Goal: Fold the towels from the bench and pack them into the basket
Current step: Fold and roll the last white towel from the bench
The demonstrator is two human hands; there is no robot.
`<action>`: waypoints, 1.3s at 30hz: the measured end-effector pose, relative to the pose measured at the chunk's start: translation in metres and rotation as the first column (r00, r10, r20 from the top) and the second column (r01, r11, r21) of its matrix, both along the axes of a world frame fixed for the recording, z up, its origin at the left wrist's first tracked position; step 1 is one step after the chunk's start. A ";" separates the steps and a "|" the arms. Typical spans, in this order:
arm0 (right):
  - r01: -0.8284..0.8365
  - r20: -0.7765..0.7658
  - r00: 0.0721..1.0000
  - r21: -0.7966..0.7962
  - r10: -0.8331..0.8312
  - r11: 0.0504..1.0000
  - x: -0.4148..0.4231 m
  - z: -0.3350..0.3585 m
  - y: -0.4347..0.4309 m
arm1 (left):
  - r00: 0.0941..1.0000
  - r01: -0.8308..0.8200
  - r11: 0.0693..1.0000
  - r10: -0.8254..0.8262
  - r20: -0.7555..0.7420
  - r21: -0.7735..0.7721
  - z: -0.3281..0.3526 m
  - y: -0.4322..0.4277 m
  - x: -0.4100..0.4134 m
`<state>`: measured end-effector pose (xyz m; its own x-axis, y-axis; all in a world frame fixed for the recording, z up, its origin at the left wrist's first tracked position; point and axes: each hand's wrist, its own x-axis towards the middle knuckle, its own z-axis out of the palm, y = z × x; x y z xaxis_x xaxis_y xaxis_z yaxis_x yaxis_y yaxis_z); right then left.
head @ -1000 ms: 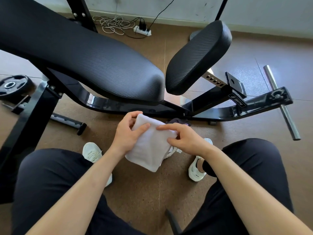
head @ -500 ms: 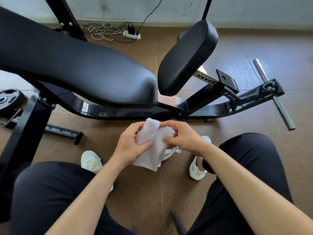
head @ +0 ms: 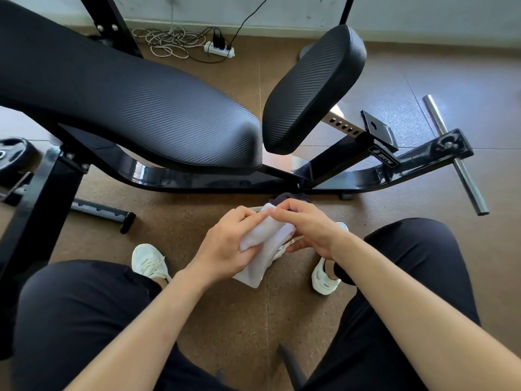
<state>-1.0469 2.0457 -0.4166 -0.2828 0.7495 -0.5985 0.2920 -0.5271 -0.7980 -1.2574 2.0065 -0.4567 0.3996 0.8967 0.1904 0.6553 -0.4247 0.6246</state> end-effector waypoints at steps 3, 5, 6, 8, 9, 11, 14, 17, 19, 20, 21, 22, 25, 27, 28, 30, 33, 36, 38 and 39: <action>0.089 -0.054 0.994 -0.061 -0.092 0.994 0.003 0.001 0.005 | 0.994 -0.003 0.997 0.012 0.109 -0.082 0.005 0.004 -0.006; 0.177 -0.082 0.979 -0.129 -0.188 0.976 0.005 0.003 0.009 | 0.979 -0.037 0.983 0.072 0.189 -0.182 0.007 0.007 -0.012; 0.221 -0.097 0.966 -0.168 -0.240 0.961 0.007 0.004 0.010 | 0.971 -0.063 0.967 0.117 0.210 -0.248 0.009 0.009 -0.015; 0.288 -0.140 0.934 -0.252 -0.329 0.924 0.011 0.005 0.013 | 0.952 -0.096 0.920 0.196 0.234 -0.379 0.012 0.011 -0.020; 0.305 -0.162 0.919 -0.288 -0.360 0.908 0.013 0.005 0.013 | 0.941 -0.106 0.901 0.228 0.250 -0.422 0.012 0.012 -0.022; 0.324 -0.191 0.896 -0.340 -0.402 0.883 0.015 0.005 0.013 | 0.918 -0.126 0.875 0.282 0.279 -0.467 0.012 0.014 -0.024; 0.337 -0.217 0.869 -0.401 -0.445 0.852 0.014 0.003 0.014 | 0.884 -0.121 0.854 0.325 0.337 -0.505 0.013 0.015 -0.024; 0.342 -0.234 0.848 -0.442 -0.475 0.829 0.015 0.001 0.015 | 0.845 -0.118 0.865 0.346 0.408 -0.488 0.017 0.016 -0.023; 0.342 -0.241 0.841 -0.458 -0.485 0.821 0.016 0.000 0.016 | 0.828 -0.121 0.881 0.343 0.443 -0.457 0.019 0.017 -0.023; 0.341 -0.244 0.838 -0.465 -0.488 0.817 0.016 0.000 0.016 | 0.819 -0.116 0.887 0.340 0.462 -0.448 0.020 0.016 -0.023; 0.340 -0.247 0.836 -0.469 -0.491 0.815 0.016 -0.001 0.016 | 0.811 -0.111 0.891 0.337 0.478 -0.441 0.021 0.016 -0.023; 0.338 -0.249 0.835 -0.471 -0.490 0.815 0.016 -0.001 0.016 | 0.809 -0.109 0.893 0.334 0.483 -0.436 0.022 0.015 -0.023; 0.344 -0.251 0.831 -0.468 -0.496 0.814 0.015 -0.001 0.016 | 0.832 -0.124 0.895 0.329 0.447 -0.428 0.022 0.014 -0.024; 0.350 -0.254 0.826 -0.468 -0.503 0.811 0.016 -0.002 0.017 | 0.844 -0.128 0.886 0.333 0.419 -0.446 0.022 0.015 -0.025; 0.348 -0.258 0.826 -0.468 -0.502 0.812 0.016 -0.002 0.017 | 0.848 -0.123 0.874 0.339 0.407 -0.471 0.023 0.015 -0.026; 0.336 -0.270 0.829 -0.462 -0.491 0.821 0.015 -0.002 0.017 | 0.853 -0.086 0.822 0.352 0.385 -0.563 0.025 0.015 -0.028; 0.320 -0.271 0.854 -0.401 -0.445 0.858 0.013 -0.001 0.018 | 0.828 0.018 0.688 0.397 0.397 -0.725 0.030 0.013 -0.031; 0.252 -0.264 0.908 -0.277 -0.326 0.927 0.011 0.000 0.017 | 0.798 0.070 0.570 0.461 0.389 -0.819 0.034 0.013 -0.032; 0.176 -0.258 0.942 -0.158 -0.213 0.972 0.010 0.001 0.017 | 0.818 0.072 0.513 0.461 0.345 -0.855 0.035 0.012 -0.033; 0.139 -0.263 0.951 -0.107 -0.163 0.984 0.010 0.000 0.017 | 0.833 0.066 0.494 0.451 0.320 -0.867 0.036 0.012 -0.033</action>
<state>-1.0368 2.0625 -0.4162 -0.3301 0.7450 -0.5797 -0.0168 -0.6186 -0.7855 -1.2902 2.0188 -0.4211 0.2872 0.7645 -0.5771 0.1749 0.5505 0.8163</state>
